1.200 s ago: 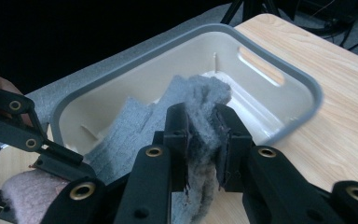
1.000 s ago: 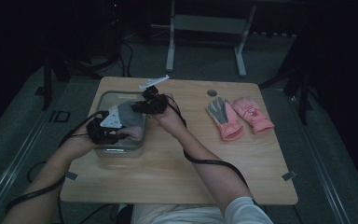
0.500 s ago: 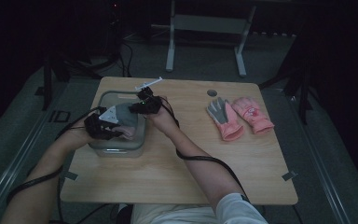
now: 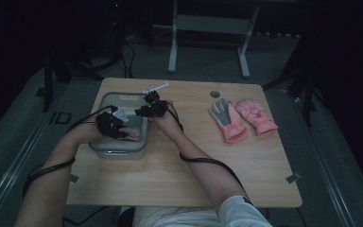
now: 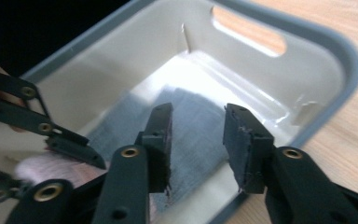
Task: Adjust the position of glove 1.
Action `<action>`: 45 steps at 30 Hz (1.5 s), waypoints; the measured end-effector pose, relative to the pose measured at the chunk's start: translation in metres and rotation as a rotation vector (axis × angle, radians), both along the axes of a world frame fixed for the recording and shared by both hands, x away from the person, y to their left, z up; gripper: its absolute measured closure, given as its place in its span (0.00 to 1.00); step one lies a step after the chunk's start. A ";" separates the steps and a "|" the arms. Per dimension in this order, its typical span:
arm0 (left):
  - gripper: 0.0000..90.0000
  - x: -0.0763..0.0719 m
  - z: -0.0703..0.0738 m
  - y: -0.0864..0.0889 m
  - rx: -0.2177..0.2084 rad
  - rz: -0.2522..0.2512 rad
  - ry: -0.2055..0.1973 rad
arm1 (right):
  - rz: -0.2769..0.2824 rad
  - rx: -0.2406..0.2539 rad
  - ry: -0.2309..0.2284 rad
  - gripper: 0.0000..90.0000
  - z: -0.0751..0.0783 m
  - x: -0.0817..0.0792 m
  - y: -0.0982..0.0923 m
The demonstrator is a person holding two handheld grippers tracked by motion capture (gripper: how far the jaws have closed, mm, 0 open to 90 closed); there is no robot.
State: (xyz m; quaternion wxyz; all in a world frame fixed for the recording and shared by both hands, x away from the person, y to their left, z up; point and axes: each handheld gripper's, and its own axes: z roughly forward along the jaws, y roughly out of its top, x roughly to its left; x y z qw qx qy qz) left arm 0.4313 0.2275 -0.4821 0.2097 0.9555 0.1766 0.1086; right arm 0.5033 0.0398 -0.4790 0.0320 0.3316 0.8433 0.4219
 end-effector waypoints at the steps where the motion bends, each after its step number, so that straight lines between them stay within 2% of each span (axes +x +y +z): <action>1: 0.76 0.001 -0.002 -0.001 -0.003 -0.001 0.013 | -0.007 0.019 -0.008 0.67 0.004 -0.002 -0.006; 3: 0.76 0.001 -0.002 -0.001 -0.003 -0.001 0.013 | -0.007 0.026 -0.016 0.67 0.005 -0.003 -0.009; 4: 0.74 0.001 -0.004 -0.002 0.006 0.002 0.030 | -0.006 0.045 -0.021 0.63 0.008 -0.007 -0.014; 5: 0.72 0.001 -0.006 -0.001 -0.003 0.010 0.046 | -0.001 0.050 -0.025 0.61 0.010 -0.010 -0.017; 7: 0.62 0.001 -0.006 -0.001 -0.012 0.019 0.052 | 0.010 0.054 -0.035 0.57 0.011 -0.014 -0.020; 8: 0.62 0.000 -0.005 -0.001 -0.024 0.036 0.062 | 0.010 0.054 -0.035 0.57 0.011 -0.014 -0.020; 9: 0.54 0.000 -0.005 -0.001 -0.024 0.036 0.062 | 0.010 0.054 -0.035 0.57 0.011 -0.014 -0.020; 10: 0.43 -0.001 -0.001 0.000 -0.058 0.095 0.067 | 0.028 0.056 -0.064 0.53 0.015 -0.022 -0.027; 11: 0.40 -0.001 0.001 0.001 -0.066 0.116 0.070 | 0.031 0.059 -0.072 0.52 0.016 -0.024 -0.030; 12: 0.36 -0.001 0.001 0.001 -0.066 0.116 0.070 | 0.035 0.061 -0.079 0.51 0.017 -0.026 -0.032; 13: 0.29 -0.002 0.006 0.003 -0.112 0.142 0.090 | 0.040 0.066 -0.079 0.50 0.018 -0.027 -0.035; 14: 0.26 -0.002 0.006 0.003 -0.112 0.142 0.090 | 0.040 0.066 -0.079 0.50 0.018 -0.027 -0.035; 15: 0.24 -0.004 0.012 0.003 -0.161 0.154 0.085 | 0.048 0.070 -0.091 0.48 0.021 -0.032 -0.043; 18: 0.16 -0.009 0.021 -0.002 -0.198 0.144 0.045 | 0.059 0.080 -0.085 0.40 0.023 -0.036 -0.052; 21: 0.10 -0.014 0.029 -0.011 -0.249 0.132 0.044 | 0.073 0.093 -0.067 0.35 0.023 -0.041 -0.061; 22: 0.08 -0.015 0.030 -0.015 -0.250 0.132 0.054 | 0.078 0.092 -0.068 0.34 0.022 -0.043 -0.064; 27: 0.02 -0.019 0.038 -0.028 -0.275 0.136 0.063 | 0.095 0.098 -0.061 0.27 0.020 -0.047 -0.078; 28: 0.02 -0.022 0.041 -0.034 -0.304 0.133 0.050 | 0.095 0.109 -0.060 0.25 0.021 -0.050 -0.086; 32: 0.02 -0.030 0.046 -0.044 -0.354 0.138 -0.006 | 0.086 0.113 -0.077 0.21 0.024 -0.053 -0.103; 35: 0.02 -0.034 0.048 -0.053 -0.392 0.138 -0.009 | 0.083 0.108 -0.093 0.20 0.026 -0.054 -0.116; 37: 0.02 -0.036 0.049 -0.057 -0.394 0.136 -0.015 | 0.071 0.081 -0.112 0.21 0.027 -0.053 -0.126; 39: 0.02 -0.039 0.049 -0.064 -0.413 0.120 -0.015 | 0.070 0.076 -0.130 0.21 0.027 -0.053 -0.130; 41: 0.02 -0.041 0.048 -0.068 -0.413 0.112 -0.015 | 0.066 0.073 -0.148 0.21 0.027 -0.053 -0.135; 42: 0.02 -0.046 0.044 -0.079 -0.407 0.083 -0.016 | 0.044 0.047 -0.219 0.18 0.028 -0.056 -0.148; 43: 0.02 -0.046 0.044 -0.079 -0.407 0.083 -0.016 | 0.045 0.048 -0.221 0.17 0.029 -0.057 -0.151; 44: 0.02 -0.051 0.042 -0.089 -0.396 0.053 -0.021 | 0.056 0.057 -0.215 0.16 0.030 -0.058 -0.155; 45: 0.02 -0.053 0.041 -0.094 -0.392 0.047 -0.027 | 0.057 0.056 -0.212 0.16 0.030 -0.059 -0.157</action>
